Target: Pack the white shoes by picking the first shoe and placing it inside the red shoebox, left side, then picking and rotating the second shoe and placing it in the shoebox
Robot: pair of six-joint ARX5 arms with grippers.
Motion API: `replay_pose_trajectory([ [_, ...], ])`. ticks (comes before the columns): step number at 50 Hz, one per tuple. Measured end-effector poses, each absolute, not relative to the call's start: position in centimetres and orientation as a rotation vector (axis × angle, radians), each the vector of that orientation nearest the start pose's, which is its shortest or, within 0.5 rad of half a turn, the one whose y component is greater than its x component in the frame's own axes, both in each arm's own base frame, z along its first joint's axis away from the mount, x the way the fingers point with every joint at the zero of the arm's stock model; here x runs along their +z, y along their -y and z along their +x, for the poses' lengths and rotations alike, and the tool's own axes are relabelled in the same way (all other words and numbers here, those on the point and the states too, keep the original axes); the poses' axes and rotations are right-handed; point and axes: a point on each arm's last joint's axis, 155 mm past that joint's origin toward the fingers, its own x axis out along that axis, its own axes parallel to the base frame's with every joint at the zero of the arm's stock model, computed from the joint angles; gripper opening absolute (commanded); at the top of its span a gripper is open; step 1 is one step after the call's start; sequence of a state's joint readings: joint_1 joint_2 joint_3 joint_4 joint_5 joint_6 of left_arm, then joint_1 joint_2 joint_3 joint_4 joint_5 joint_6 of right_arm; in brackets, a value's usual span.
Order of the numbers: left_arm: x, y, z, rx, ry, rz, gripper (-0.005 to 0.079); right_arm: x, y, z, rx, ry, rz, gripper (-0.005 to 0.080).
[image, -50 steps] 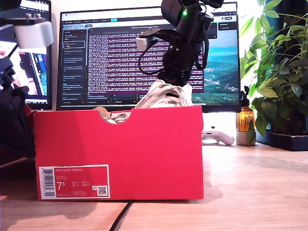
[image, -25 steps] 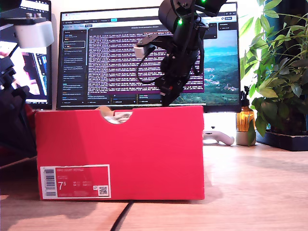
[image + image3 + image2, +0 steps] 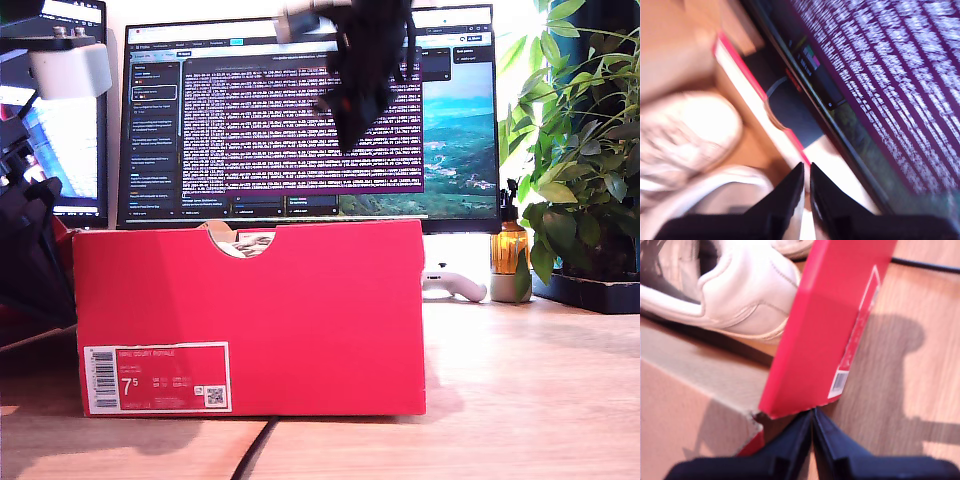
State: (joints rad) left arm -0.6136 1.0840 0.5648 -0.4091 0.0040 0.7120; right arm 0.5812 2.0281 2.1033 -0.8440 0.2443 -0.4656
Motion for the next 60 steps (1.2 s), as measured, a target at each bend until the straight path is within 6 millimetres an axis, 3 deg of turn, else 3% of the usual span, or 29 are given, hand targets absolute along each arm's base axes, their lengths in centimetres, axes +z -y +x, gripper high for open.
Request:
replay_pose_trajectory([
  [12,6.6,16.8,23.6,-0.879,-0.672,0.915,-0.0019,28.5,-26.2,47.6,0.441,-0.637,-0.622,-0.0011],
  [28,5.5,15.7,21.3,-0.856,-0.807,0.846,-0.0019,27.6,-25.3,46.3,0.42,-0.723,-0.578,-0.0011],
  [36,7.7,16.4,19.9,-0.869,-0.736,0.822,-0.0019,27.0,-24.8,45.7,0.416,-0.761,-0.579,-0.0011],
  [46,10.8,17.4,18.2,-0.862,-0.649,0.689,-0.0019,25.3,-22.8,44.7,0.406,-0.88,-0.516,-0.0011],
  [53,14.2,17.7,18.9,-0.809,-0.532,0.556,-0.0019,25.0,-20.2,45.3,0.387,-0.924,-0.457,-0.0011],
  [60,17.7,17.7,20.0,-0.754,-0.398,0.479,-0.0019,26.0,-17.0,46.0,0.323,-0.924,-0.411,-0.0011],
])
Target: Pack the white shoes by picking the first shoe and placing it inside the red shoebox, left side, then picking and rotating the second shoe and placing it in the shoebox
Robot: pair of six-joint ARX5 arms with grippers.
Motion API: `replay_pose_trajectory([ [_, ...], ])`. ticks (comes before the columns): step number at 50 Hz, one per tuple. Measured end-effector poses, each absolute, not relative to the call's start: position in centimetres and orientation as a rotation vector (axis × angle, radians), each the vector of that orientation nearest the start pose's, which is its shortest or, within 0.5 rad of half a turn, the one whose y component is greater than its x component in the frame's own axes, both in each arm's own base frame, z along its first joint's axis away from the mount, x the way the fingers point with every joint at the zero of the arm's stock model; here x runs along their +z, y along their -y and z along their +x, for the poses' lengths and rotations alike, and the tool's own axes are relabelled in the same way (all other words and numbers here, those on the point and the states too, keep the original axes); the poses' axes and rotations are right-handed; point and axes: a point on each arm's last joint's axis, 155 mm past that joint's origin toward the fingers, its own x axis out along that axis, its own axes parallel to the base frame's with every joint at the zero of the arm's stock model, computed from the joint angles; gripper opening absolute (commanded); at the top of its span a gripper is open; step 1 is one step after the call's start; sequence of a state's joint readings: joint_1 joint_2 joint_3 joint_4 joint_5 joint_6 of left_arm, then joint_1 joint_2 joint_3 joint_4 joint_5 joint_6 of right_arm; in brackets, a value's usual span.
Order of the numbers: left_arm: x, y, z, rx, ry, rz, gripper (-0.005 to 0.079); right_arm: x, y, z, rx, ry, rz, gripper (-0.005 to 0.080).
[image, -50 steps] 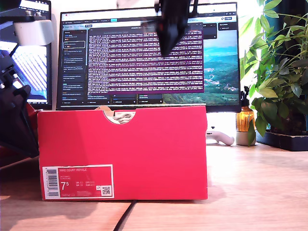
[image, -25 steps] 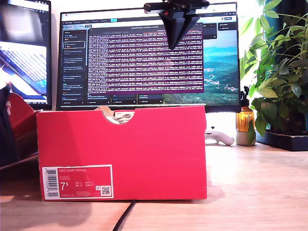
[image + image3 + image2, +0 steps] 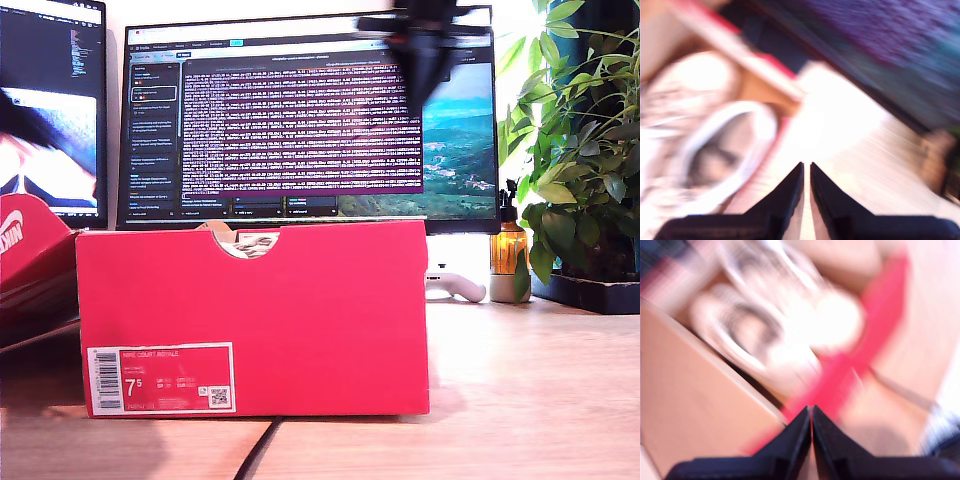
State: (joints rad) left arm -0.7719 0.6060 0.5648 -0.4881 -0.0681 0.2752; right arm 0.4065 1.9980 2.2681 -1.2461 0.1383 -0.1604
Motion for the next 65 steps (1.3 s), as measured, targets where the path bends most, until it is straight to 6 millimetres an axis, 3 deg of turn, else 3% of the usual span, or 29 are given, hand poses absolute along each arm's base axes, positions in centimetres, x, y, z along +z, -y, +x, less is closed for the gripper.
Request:
replay_pose_trajectory([
  [6,18.9,17.4,20.9,-0.717,-0.355,0.445,-0.0019,28.6,-15.2,45.5,0.288,-0.879,-0.377,-0.0011],
  [17,20.3,16.4,22.8,-0.659,-0.312,0.391,-0.0019,33.3,-13.3,42.9,0.264,-0.8,-0.339,-0.0011],
  [24,20.5,16.0,23.2,-0.655,-0.308,0.374,-0.0019,33.7,-12.1,42.8,0.238,-0.798,-0.324,-0.0011],
  [36,19.7,14.7,23.5,-0.617,-0.353,0.374,-0.0019,31.9,-9.4,41.6,0.191,-0.831,-0.31,-0.0011],
  [51,19.9,15.7,23.0,-0.671,-0.351,0.331,-0.0019,36.0,-6.5,37.6,0.141,-0.596,-0.26,-0.0011],
  [57,21.2,15.3,23.9,-0.638,-0.3,0.306,-0.0019,34.9,-5.6,37.3,0.118,-0.54,-0.25,-0.0011],
  [65,22.7,13.9,25.3,-0.565,-0.252,0.262,-0.0019,30.3,-5.3,38.1,0.106,-0.541,-0.249,-0.0011],
])
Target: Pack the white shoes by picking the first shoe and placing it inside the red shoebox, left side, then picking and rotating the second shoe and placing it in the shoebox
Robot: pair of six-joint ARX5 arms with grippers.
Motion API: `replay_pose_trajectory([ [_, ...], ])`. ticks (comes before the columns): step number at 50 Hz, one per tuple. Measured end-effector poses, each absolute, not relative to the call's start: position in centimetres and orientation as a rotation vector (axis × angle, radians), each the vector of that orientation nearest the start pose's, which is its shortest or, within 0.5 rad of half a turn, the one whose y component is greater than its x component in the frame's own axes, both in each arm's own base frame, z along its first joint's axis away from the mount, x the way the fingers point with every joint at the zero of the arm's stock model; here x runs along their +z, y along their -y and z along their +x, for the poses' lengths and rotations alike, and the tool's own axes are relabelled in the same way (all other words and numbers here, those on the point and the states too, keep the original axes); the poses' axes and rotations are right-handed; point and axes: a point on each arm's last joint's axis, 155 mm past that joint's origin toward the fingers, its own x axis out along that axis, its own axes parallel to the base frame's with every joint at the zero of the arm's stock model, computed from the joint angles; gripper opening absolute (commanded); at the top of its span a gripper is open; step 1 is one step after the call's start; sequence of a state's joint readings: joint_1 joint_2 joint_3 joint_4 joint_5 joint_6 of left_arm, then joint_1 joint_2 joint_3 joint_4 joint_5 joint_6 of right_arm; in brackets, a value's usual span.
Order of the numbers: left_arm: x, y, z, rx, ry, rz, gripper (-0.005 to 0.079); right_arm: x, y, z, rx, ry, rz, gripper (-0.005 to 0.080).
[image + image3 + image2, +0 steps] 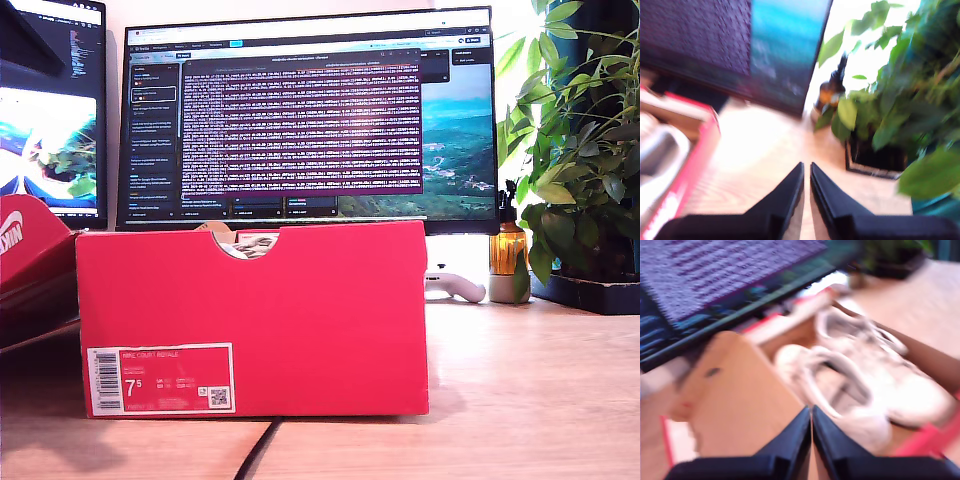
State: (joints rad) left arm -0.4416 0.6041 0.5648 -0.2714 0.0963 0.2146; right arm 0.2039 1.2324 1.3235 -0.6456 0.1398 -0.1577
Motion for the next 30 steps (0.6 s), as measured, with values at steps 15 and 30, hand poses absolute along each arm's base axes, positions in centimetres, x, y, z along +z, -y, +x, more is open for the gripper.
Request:
replay_pose_trajectory([
  [15,26.4,10.7,27.8,-0.42,-0.119,0.193,-0.0019,26.7,-5.3,38.2,0.099,-0.439,-0.232,-0.0011],
  [30,22.2,9.2,28.8,-0.358,-0.13,0.146,-0.0019,21.9,-4.2,37.8,0.071,-0.394,-0.22,-0.0011],
])
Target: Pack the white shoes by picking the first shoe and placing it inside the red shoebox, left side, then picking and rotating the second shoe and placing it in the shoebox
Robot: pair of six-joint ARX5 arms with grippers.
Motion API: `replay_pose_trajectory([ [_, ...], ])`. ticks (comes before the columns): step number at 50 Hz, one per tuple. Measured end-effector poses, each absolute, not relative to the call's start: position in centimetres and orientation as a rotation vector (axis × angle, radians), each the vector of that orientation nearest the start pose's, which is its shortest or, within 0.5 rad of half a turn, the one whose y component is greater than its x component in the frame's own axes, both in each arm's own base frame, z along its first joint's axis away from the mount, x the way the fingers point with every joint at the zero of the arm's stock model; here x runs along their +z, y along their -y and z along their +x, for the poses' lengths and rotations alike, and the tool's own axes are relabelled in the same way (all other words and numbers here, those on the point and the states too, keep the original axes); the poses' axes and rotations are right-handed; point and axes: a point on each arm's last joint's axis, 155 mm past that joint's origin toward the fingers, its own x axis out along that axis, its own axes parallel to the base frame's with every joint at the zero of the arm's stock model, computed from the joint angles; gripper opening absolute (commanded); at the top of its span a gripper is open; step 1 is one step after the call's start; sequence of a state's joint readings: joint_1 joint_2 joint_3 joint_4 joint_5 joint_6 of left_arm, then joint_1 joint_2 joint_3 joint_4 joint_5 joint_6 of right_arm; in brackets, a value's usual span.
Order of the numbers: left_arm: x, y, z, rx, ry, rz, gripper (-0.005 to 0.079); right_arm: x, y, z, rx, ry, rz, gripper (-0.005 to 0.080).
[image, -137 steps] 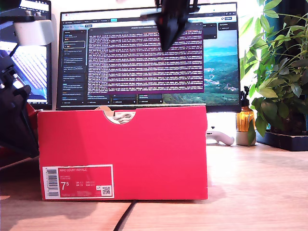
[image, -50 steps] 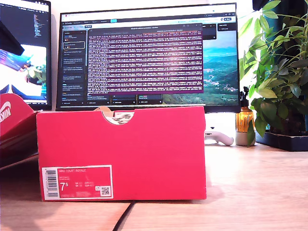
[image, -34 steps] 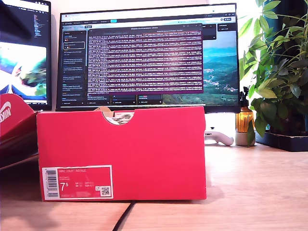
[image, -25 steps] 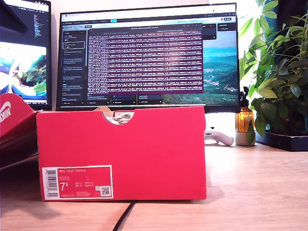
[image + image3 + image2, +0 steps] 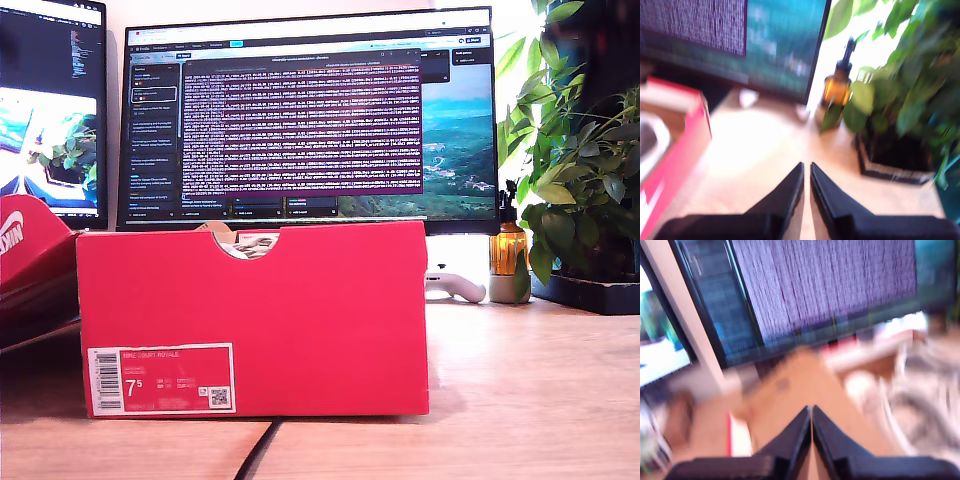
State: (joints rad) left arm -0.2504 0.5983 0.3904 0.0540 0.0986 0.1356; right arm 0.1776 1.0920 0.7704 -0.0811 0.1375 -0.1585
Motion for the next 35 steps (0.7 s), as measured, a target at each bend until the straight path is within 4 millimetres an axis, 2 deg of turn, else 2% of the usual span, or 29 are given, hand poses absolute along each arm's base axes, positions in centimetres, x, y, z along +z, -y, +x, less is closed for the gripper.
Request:
replay_pose_trajectory([
  [6,20.8,8.9,28.9,-0.343,-0.141,0.147,-0.0019,19.4,-2.2,37.5,0.023,-0.42,-0.211,-0.0011],
  [14,21.3,7.4,29.2,-0.285,-0.099,0.14,-0.0019,17.3,-0.5,37.2,0.02,-0.428,-0.174,-0.0011],
  [28,18.5,5.8,28.9,-0.236,-0.123,0.091,-0.0019,15.2,0.7,36.4,0.01,-0.424,-0.117,-0.0011],
  [35,18.3,5.3,29.0,-0.219,-0.116,0.09,-0.0019,14.2,0.6,35.1,0.006,-0.385,-0.099,-0.0011],
])
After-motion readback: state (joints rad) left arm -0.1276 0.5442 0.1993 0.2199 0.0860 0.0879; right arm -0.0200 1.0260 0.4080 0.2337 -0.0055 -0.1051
